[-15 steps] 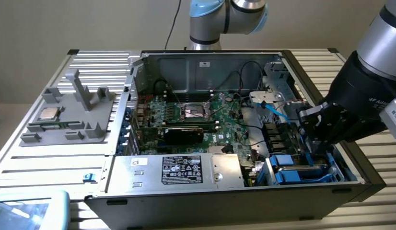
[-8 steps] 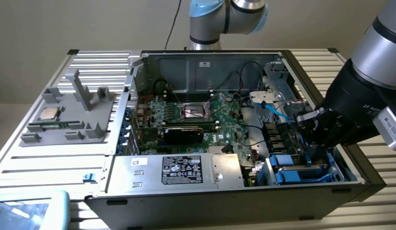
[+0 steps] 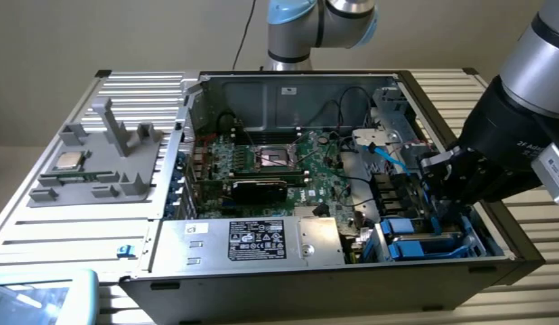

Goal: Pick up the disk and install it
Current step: 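Insert the second disk wire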

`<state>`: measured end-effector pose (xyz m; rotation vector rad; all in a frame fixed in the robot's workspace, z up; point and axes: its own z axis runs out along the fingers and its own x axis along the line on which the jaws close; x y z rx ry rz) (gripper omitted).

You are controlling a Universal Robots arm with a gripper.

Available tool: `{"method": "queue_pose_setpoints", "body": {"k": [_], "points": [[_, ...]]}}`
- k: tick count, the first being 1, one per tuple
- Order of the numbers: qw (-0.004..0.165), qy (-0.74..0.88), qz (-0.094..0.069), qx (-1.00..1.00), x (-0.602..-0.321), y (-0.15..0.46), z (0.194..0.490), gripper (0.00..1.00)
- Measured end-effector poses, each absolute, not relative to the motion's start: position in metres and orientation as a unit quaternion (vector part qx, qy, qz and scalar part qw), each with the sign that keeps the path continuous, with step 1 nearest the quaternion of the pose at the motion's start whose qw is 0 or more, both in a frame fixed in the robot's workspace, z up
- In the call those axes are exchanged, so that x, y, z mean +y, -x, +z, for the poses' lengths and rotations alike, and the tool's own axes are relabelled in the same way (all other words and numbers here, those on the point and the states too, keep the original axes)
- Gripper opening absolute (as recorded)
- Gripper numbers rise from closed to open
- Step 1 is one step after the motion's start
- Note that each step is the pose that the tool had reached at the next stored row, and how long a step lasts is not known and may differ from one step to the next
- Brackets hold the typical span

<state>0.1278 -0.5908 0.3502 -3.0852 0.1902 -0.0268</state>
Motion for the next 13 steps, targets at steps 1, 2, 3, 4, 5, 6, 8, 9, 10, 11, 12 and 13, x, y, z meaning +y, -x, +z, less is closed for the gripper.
{"method": "queue_pose_setpoints", "body": {"k": [1,2,3,4,5,6,8,9,10,11,12,13], "points": [[0.024,0.998,-0.009,0.061,-0.589,-0.128,0.355,0.11],[0.023,0.998,-0.009,0.061,-0.587,-0.128,0.359,0.11],[0.021,0.998,-0.009,0.061,-0.585,-0.128,0.363,0.11],[0.018,0.998,-0.009,0.061,-0.582,-0.128,0.366,0.11],[0.015,0.998,-0.009,0.061,-0.580,-0.128,0.368,0.11],[0.011,0.998,-0.009,0.061,-0.577,-0.128,0.370,0.11],[0.006,0.998,-0.010,0.061,-0.570,-0.127,0.374,0.11],[0.005,0.998,-0.010,0.061,-0.567,-0.127,0.376,0.11],[0.003,0.998,-0.010,0.061,-0.563,-0.127,0.378,0.11],[0.002,0.998,-0.010,0.061,-0.559,-0.127,0.381,0.11],[0.001,0.998,-0.010,0.061,-0.555,-0.127,0.383,0.11],[0.000,0.998,-0.010,0.061,-0.551,-0.127,0.386,0.11]]}}
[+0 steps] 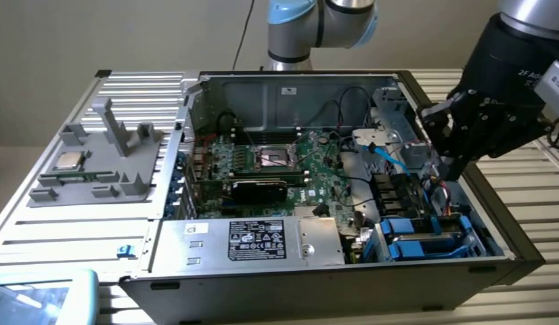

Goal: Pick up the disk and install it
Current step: 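Insert the second disk wire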

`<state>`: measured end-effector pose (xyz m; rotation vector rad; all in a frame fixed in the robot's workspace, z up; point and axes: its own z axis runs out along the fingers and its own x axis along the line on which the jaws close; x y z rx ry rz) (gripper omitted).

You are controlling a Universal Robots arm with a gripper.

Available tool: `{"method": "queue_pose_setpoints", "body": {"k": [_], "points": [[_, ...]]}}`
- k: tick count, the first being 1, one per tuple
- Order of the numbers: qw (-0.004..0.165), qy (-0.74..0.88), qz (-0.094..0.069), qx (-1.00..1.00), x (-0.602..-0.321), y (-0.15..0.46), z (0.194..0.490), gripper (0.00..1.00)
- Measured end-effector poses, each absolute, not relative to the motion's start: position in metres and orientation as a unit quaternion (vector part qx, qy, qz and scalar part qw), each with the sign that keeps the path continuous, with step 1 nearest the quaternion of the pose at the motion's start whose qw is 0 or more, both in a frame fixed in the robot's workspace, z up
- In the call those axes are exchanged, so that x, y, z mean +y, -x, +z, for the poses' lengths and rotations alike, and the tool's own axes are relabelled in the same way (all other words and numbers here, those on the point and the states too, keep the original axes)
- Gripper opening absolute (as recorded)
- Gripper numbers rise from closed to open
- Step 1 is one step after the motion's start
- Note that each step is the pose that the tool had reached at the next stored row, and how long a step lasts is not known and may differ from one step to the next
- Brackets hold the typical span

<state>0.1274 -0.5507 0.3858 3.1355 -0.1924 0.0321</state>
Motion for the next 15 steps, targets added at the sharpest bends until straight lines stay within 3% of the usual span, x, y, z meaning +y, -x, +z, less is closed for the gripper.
{"method": "queue_pose_setpoints", "body": {"k": [6,15], "points": [[0.006,-0.998,0.011,-0.061,-0.532,-0.127,0.398,0.11],[0.006,-0.998,0.011,-0.058,-0.532,-0.127,0.398,0.11]]}}
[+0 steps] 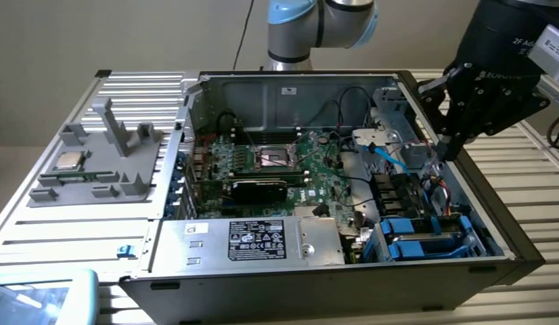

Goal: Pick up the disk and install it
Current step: 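Insert the second disk wire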

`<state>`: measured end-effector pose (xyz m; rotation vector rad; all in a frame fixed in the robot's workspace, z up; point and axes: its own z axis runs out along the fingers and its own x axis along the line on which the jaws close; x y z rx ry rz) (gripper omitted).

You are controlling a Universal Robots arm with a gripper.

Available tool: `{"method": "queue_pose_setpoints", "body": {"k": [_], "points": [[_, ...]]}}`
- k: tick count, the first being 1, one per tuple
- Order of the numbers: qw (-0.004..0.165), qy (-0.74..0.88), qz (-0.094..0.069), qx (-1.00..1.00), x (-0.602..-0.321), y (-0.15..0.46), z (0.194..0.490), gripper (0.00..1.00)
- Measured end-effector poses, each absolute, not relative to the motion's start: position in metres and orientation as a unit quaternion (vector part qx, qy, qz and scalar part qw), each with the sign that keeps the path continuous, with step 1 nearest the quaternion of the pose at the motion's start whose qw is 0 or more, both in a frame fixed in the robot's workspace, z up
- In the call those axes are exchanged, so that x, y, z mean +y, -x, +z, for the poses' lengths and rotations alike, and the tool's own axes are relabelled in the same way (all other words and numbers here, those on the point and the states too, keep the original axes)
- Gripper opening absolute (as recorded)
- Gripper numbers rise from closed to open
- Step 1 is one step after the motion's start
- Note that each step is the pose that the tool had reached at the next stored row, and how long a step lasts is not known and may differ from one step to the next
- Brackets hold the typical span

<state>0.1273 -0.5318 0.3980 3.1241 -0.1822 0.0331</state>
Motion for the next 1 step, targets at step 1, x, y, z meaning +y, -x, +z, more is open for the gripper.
{"method": "queue_pose_setpoints", "body": {"k": [1], "points": [[0.006,-0.998,0.011,-0.058,-0.5318,-0.1273,0.3980,0.11]]}}
